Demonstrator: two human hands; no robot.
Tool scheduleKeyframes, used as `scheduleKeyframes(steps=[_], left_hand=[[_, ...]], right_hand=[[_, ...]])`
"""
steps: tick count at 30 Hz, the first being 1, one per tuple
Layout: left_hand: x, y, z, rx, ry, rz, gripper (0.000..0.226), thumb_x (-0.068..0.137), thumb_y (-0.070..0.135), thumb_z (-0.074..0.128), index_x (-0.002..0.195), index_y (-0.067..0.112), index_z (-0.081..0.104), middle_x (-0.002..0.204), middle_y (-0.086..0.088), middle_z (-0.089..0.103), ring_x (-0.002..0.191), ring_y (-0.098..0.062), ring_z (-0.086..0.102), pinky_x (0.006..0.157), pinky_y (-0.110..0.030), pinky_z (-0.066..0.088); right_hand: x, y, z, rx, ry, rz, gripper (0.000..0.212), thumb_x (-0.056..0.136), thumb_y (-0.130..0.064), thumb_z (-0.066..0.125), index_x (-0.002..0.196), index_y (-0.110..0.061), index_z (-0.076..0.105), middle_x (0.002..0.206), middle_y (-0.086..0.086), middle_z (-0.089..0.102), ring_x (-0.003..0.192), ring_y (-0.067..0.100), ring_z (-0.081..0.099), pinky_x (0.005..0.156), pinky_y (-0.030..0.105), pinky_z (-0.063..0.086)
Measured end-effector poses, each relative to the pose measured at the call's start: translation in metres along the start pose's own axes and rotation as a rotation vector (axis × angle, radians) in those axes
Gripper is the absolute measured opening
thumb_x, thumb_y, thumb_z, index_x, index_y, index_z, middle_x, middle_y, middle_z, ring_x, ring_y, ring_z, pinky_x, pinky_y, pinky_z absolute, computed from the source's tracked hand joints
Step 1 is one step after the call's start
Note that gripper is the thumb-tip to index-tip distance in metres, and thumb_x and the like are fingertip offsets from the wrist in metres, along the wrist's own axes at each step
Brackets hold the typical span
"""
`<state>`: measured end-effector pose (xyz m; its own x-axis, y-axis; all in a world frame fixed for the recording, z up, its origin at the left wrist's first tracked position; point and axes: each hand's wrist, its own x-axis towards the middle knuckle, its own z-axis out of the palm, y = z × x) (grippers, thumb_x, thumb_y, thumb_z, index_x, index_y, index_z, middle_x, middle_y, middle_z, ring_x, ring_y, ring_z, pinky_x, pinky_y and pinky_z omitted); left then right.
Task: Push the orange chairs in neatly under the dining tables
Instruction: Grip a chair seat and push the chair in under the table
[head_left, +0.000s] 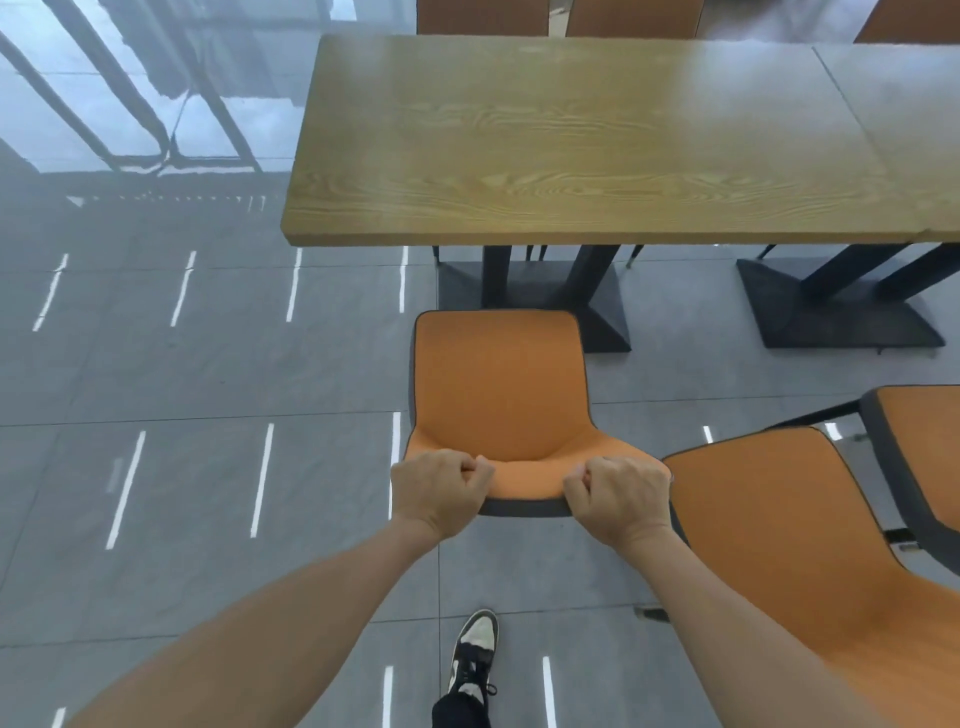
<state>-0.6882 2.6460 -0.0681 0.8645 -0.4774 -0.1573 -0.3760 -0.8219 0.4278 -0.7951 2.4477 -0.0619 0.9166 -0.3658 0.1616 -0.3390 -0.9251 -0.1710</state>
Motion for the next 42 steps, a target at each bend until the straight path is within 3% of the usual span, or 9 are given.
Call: scheduleKeyframes(steps=[10, 17, 22, 28, 33, 37, 40, 42], left_hand=[[0.090, -0.005, -0.006, -0.017, 0.017, -0.004, 0.050, 0.081, 0.050, 0.030, 0.044, 0.019, 0.043, 0.043, 0.004, 0.042, 0.051, -0.018, 0.047, 0.050, -0.028, 0.021], [0.121, -0.029, -0.023, -0.013, 0.040, 0.021, 0.047, 0.082, 0.047, 0.033, 0.041, 0.025, 0.039, 0.040, 0.007, 0.038, 0.046, -0.013, 0.041, 0.048, -0.025, 0.020], [0.121, -0.030, -0.024, -0.002, 0.046, 0.008, 0.055, 0.090, 0.046, 0.037, 0.040, 0.022, 0.040, 0.039, 0.007, 0.038, 0.043, -0.011, 0.040, 0.047, -0.024, 0.020], [0.103, -0.008, -0.013, -0.030, 0.006, -0.025, 0.063, 0.095, 0.050, 0.035, 0.043, 0.017, 0.049, 0.040, 0.005, 0.043, 0.044, -0.013, 0.046, 0.048, -0.025, 0.022], [0.102, -0.004, -0.009, -0.027, 0.016, -0.027, 0.063, 0.096, 0.048, 0.037, 0.042, 0.017, 0.042, 0.039, 0.005, 0.041, 0.045, -0.017, 0.048, 0.048, -0.026, 0.022], [0.104, -0.005, -0.007, -0.004, -0.008, -0.051, 0.054, 0.094, 0.042, 0.041, 0.046, 0.018, 0.046, 0.046, 0.006, 0.046, 0.058, -0.025, 0.052, 0.052, -0.029, 0.028], [0.104, -0.001, -0.010, -0.014, -0.055, -0.054, 0.049, 0.095, 0.040, 0.039, 0.053, 0.018, 0.048, 0.056, 0.002, 0.052, 0.063, -0.025, 0.056, 0.056, -0.031, 0.037], [0.100, 0.010, -0.010, 0.018, -0.101, -0.070, 0.050, 0.097, 0.044, 0.033, 0.059, 0.018, 0.053, 0.062, 0.000, 0.057, 0.068, -0.026, 0.058, 0.068, -0.036, 0.047]], right_hand=[[0.080, 0.010, 0.024, 0.000, 0.020, 0.066, 0.045, 0.083, -0.031, 0.039, 0.042, -0.021, 0.025, 0.039, -0.010, 0.021, 0.034, 0.016, 0.020, 0.046, 0.020, 0.024], [0.102, -0.017, 0.031, 0.005, 0.032, 0.059, 0.042, 0.083, -0.032, 0.040, 0.042, -0.022, 0.032, 0.043, -0.011, 0.025, 0.037, 0.015, 0.022, 0.051, 0.017, 0.008], [0.103, -0.018, 0.031, 0.026, -0.061, 0.071, 0.045, 0.084, -0.037, 0.036, 0.042, -0.021, 0.032, 0.041, -0.010, 0.030, 0.037, 0.012, 0.023, 0.050, 0.018, 0.011], [0.094, 0.005, 0.026, 0.027, -0.112, 0.054, 0.043, 0.080, -0.036, 0.033, 0.043, -0.022, 0.017, 0.040, -0.011, 0.020, 0.037, 0.010, 0.019, 0.048, 0.020, 0.019], [0.097, 0.019, 0.030, 0.003, -0.206, 0.065, 0.043, 0.081, -0.040, 0.033, 0.043, -0.019, 0.030, 0.042, -0.007, 0.033, 0.040, 0.019, 0.037, 0.049, 0.029, 0.036], [0.101, 0.023, 0.022, 0.039, -0.364, 0.065, 0.044, 0.088, -0.048, 0.033, 0.059, -0.019, 0.049, 0.058, -0.005, 0.051, 0.055, 0.016, 0.050, 0.060, 0.038, 0.049], [0.097, 0.032, 0.001, 0.140, -0.499, 0.023, 0.051, 0.096, -0.057, 0.028, 0.075, -0.023, 0.060, 0.076, -0.009, 0.059, 0.074, 0.015, 0.056, 0.077, 0.039, 0.046], [0.082, 0.043, -0.018, 0.183, -0.521, 0.024, 0.048, 0.099, -0.056, 0.032, 0.102, -0.024, 0.067, 0.103, -0.007, 0.066, 0.100, 0.019, 0.059, 0.095, 0.039, 0.042]])
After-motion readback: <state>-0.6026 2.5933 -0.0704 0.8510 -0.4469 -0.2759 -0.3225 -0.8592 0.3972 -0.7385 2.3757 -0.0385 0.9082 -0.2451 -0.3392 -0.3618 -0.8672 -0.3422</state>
